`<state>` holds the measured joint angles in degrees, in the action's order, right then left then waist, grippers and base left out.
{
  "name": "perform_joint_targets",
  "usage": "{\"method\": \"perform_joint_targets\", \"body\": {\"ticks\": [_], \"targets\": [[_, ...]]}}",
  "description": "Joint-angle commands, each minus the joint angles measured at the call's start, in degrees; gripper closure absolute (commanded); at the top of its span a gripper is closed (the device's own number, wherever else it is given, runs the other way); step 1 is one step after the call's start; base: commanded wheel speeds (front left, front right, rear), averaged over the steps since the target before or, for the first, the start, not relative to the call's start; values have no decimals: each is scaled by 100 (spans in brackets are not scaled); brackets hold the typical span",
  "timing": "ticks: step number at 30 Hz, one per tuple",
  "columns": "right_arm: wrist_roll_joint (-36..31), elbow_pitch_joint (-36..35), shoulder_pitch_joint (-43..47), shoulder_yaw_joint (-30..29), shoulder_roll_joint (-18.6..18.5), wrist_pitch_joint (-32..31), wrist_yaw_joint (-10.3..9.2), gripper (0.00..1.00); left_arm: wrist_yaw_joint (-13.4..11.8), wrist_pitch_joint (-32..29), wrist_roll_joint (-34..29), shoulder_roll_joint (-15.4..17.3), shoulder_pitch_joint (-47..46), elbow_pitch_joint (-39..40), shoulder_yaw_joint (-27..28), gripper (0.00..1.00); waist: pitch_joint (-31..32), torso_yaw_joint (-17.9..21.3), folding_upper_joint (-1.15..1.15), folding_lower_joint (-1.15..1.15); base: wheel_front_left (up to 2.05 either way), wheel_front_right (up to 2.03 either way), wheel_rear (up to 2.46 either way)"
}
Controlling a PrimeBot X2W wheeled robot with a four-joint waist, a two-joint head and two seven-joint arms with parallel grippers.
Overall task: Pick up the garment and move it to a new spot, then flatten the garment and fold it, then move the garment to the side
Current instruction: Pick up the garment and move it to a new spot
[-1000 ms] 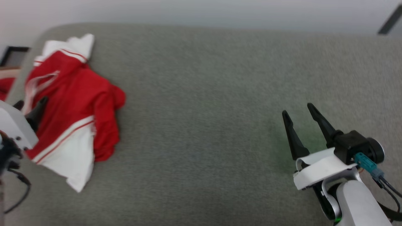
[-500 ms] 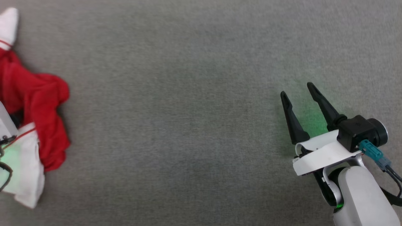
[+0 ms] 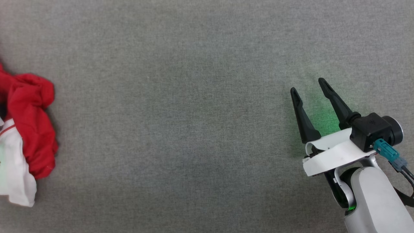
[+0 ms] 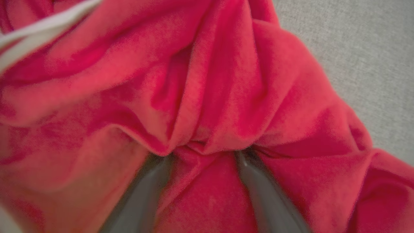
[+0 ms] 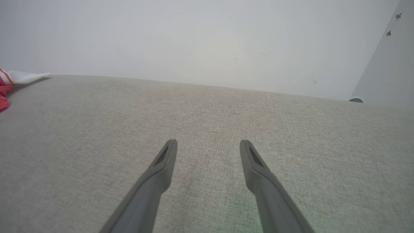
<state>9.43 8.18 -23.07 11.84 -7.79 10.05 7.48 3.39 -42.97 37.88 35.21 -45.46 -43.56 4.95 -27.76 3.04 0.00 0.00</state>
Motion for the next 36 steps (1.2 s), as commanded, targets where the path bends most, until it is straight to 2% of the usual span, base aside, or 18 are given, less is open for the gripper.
{"method": "perform_joint_targets", "body": {"ticks": [1, 14, 25, 31, 36], "targets": [[-23, -7, 28, -2, -1, -6, 3, 0, 26, 12, -58, -363, 249, -338, -199, 100, 128, -62, 0, 0, 0, 0, 0], [64, 218, 454, 3, 57, -13, 3, 0, 262, 1133, -406, 20, -129, -246, -414, 100, 1143, -444, 0, 0, 0, 0, 0], [197, 496, 891, 20, 190, 58, 3, 0, 396, 2213, -685, 174, -292, 427, -902, 100, 2112, -717, 0, 0, 0, 0, 0], [223, 551, 1064, 4, 238, 63, 3, 0, 412, 2376, -573, 239, -278, 898, -1176, 100, 2451, -798, 0, 0, 0, 0, 0], [238, 562, 1187, -45, 272, 69, 3, 0, 414, 2264, -279, 260, -157, 1527, -1489, 100, 2688, -804, 0, 0, 0, 0, 0]]}}
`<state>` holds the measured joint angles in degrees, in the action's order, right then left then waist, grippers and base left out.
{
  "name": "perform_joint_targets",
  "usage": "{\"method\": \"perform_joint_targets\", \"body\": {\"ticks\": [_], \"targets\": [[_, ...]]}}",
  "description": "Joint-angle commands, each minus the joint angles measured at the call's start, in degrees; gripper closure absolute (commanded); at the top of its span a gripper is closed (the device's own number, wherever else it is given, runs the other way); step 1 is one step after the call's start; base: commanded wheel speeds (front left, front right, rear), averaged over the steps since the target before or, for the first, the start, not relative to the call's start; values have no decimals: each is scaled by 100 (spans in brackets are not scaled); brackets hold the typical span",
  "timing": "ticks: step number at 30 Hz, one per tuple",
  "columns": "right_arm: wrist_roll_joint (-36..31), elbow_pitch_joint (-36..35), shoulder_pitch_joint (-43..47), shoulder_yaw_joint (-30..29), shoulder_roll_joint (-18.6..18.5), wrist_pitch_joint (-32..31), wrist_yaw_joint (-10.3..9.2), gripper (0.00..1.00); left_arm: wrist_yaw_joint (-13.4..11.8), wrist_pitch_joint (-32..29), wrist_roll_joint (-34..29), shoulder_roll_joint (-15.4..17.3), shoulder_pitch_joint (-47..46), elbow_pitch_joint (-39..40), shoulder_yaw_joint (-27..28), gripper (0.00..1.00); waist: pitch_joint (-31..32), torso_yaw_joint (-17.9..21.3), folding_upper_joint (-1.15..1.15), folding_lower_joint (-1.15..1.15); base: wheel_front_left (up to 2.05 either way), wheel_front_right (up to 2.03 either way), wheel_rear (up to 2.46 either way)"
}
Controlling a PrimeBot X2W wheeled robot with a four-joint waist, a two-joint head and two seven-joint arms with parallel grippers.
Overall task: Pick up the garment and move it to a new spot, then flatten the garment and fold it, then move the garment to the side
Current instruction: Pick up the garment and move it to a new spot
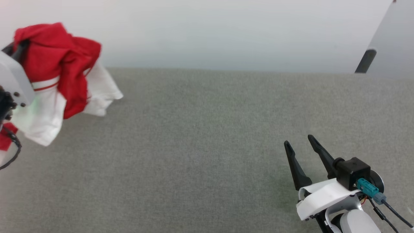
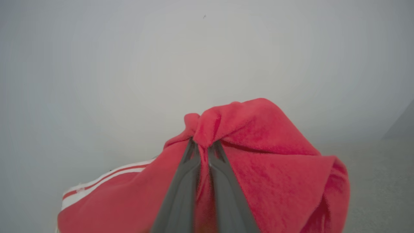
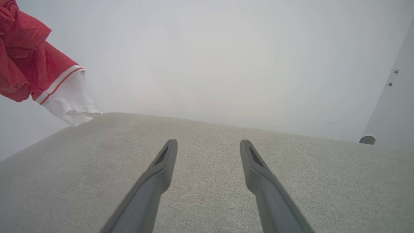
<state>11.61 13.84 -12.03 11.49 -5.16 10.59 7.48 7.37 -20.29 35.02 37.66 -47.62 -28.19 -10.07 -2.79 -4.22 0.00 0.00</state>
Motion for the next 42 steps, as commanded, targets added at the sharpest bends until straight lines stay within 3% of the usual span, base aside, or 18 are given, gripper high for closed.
{"method": "perform_joint_targets", "body": {"ticks": [1, 9, 17, 24, 33, 42], "targets": [[14, -7, 114, -25, 15, 15, 3, 0, 15, -26, 56, 37, 78, 122, -29, 100, 220, -65, 0, 0, 0, 0, 0], [-65, -44, 180, -298, 48, 37, 3, 0, -16, -453, 563, -115, 303, 1312, -220, 100, 265, 236, 0, 0, 0, 0, 0], [-178, -52, 60, -681, 10, 77, 3, 0, -462, -997, 766, -401, 669, 2795, -405, 100, -2, 840, 0, 0, 0, 0, 0], [-279, 8, 3, -1047, 21, 148, 3, 0, -659, -1276, 889, -636, 792, 3630, -633, 100, -257, 1374, 0, 0, 0, 0, 0], [-234, 134, -66, -1254, 112, 273, 3, 0, -734, -1476, 900, -887, 1045, 3953, -1075, 100, -656, 1798, 0, 0, 0, 0, 0], [-190, 329, -199, -1191, 187, 393, 3, 0, -487, -1534, 897, -822, 1538, 3590, -1477, 100, -940, 1910, 0, 0, 0, 0, 0]]}}
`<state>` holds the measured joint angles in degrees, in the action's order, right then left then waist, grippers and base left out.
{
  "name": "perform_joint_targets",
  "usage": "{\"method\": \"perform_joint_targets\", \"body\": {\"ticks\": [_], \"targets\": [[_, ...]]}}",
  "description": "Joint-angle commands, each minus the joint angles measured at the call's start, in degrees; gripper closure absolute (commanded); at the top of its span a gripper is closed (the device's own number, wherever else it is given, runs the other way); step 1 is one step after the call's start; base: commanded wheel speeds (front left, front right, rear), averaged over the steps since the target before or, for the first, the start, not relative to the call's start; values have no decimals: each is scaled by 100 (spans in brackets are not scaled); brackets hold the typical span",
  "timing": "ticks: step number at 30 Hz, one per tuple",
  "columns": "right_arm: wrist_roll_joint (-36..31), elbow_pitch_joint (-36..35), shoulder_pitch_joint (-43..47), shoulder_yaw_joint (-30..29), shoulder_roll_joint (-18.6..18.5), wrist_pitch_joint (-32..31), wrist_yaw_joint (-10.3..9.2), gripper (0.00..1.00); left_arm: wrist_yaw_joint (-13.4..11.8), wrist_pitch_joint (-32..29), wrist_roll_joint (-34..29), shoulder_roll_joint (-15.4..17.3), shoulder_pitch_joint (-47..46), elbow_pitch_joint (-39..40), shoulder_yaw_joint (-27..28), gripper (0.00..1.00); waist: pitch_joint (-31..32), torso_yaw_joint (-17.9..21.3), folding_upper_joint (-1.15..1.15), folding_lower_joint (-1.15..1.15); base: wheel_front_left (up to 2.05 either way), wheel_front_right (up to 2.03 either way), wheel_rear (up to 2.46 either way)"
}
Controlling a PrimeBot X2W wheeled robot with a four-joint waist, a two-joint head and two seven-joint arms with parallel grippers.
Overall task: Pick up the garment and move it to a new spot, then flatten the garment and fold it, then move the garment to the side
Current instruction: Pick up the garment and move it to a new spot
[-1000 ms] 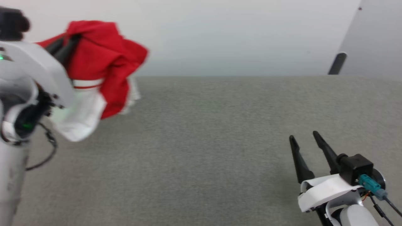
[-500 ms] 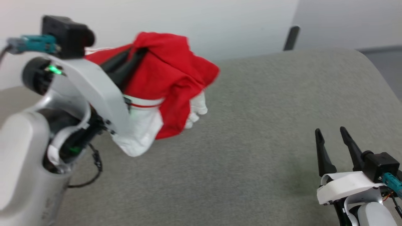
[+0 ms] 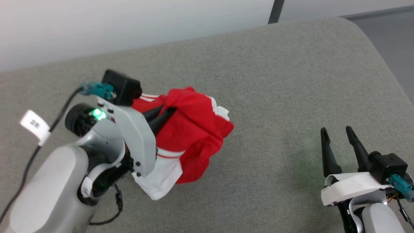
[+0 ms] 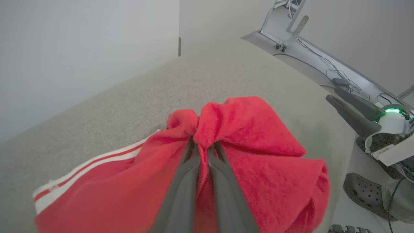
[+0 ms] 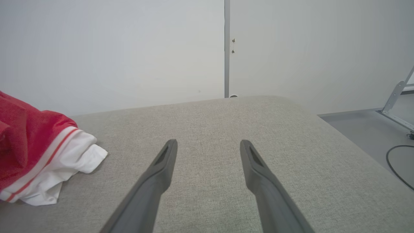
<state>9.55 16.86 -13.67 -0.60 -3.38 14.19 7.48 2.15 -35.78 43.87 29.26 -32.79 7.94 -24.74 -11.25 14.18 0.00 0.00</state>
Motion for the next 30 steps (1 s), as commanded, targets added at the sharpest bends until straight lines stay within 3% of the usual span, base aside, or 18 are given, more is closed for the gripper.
{"method": "perform_joint_targets", "body": {"ticks": [1, 12, 15, 17, 30], "targets": [[27, 48, -64, 24, 13, 41, 3, 0, 62, 9, 22, 34, 105, -90, -40, 100, -111, 71, 0, 0, 0, 0, 0], [68, 247, -205, 107, 43, 90, 3, 0, 301, -40, 137, 84, 347, -1062, -343, 100, -177, -3, 0, 0, 0, 0, 0], [75, 278, -211, 105, 46, 99, 3, 0, 363, -4, 127, 75, 256, -1301, -406, 50, -137, -69, 0, 0, 0, 0, 0], [58, 295, -199, 95, 46, 99, 3, 0, 400, 37, 159, 45, 206, -1400, -443, 0, -84, -130, 0, 0, 0, 0, 0], [-74, 308, 39, 134, -107, 75, 3, 0, 490, 674, 226, 108, 348, -1604, -476, 0, 533, -700, 0, 0, 0, 0, 0]]}}
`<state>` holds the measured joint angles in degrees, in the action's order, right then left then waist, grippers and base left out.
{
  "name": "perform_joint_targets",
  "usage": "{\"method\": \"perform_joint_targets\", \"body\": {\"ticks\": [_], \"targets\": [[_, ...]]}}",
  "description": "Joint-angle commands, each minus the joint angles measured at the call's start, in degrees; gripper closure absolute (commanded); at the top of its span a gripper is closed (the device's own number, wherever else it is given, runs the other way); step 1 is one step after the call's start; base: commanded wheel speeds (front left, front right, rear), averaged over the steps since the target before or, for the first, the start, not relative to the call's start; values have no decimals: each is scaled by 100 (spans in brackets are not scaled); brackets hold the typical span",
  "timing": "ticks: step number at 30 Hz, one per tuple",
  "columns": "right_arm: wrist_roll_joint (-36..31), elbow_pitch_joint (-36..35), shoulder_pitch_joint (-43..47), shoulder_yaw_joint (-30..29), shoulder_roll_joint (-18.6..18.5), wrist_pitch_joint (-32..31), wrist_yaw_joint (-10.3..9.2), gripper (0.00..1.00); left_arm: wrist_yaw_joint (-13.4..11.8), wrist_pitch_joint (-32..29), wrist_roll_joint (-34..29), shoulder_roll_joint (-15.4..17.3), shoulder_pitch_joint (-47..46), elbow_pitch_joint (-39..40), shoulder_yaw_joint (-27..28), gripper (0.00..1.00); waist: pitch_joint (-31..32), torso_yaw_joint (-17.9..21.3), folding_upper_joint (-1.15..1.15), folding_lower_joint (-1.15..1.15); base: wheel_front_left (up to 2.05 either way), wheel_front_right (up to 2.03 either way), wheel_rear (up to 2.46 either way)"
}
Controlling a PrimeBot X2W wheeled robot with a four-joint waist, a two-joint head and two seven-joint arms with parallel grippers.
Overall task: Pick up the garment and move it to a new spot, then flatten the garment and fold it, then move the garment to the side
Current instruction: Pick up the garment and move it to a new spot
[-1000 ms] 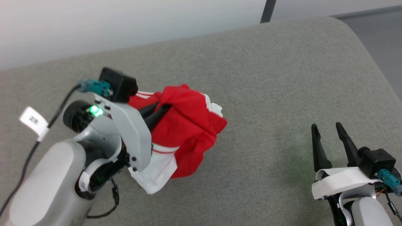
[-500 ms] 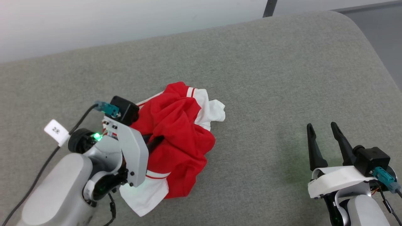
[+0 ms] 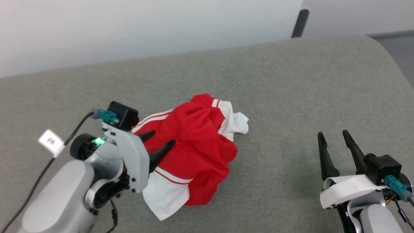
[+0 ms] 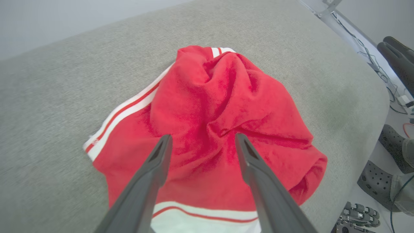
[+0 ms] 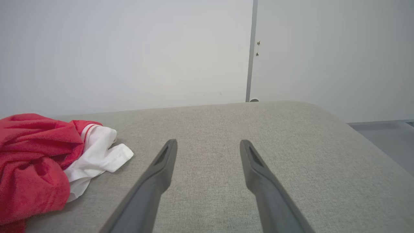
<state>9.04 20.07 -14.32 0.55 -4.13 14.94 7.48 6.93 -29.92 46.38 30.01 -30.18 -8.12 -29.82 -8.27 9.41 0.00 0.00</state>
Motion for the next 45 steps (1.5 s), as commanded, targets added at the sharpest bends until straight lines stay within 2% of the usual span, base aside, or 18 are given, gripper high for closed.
{"method": "perform_joint_targets", "body": {"ticks": [1, 10, 11, 19, 25, 30, 35, 40, 45], "targets": [[-23, -14, 131, 19, -57, -13, 3, 0, 15, 211, -59, 56, 131, 11, 54, 0, 296, -273, 0, 0, 0, 0, 0], [-35, -48, 367, 88, -188, -128, 3, 0, 10, 1833, -312, 224, 704, 75, 453, 0, 822, -686, 0, 0, 0, 0, 0], [-35, -48, 367, 88, -188, -128, 3, 0, 10, 1833, -312, 224, 704, 75, 453, 0, 822, -686, 0, 0, 0, 0, 0], [-7, -146, 523, 114, -262, -210, 3, 0, -124, 3362, -528, 378, 1473, 52, 955, 0, 1049, -878, 0, 0, 0, 0, 0], [7, -188, 616, 129, -348, -226, 3, 0, -211, 4124, -593, 442, 1928, -118, 1256, 0, 1150, -1000, 0, 0, 0, 0, 0], [-6, -207, 701, 125, -409, -190, 3, 0, -290, 4430, -650, 372, 2237, -262, 1539, 0, 1212, -1085, 0, 0, 0, 0, 0], [-20, -209, 769, 84, -465, -162, 3, 0, -335, 4505, -750, 265, 2567, -325, 2059, 0, 1256, -1130, 0, 0, 0, 0, 0], [-66, -258, 838, -20, -454, -154, 3, 0, -242, 4508, -939, 19, 2952, -205, 2736, 0, 1261, -1161, 0, 0, 0, 0, 0], [-63, -294, 930, -90, -446, -173, 3, 0, -115, 4509, -1130, -214, 3158, -104, 3092, 0, 1229, -1190, 0, 0, 0, 0, 0]]}}
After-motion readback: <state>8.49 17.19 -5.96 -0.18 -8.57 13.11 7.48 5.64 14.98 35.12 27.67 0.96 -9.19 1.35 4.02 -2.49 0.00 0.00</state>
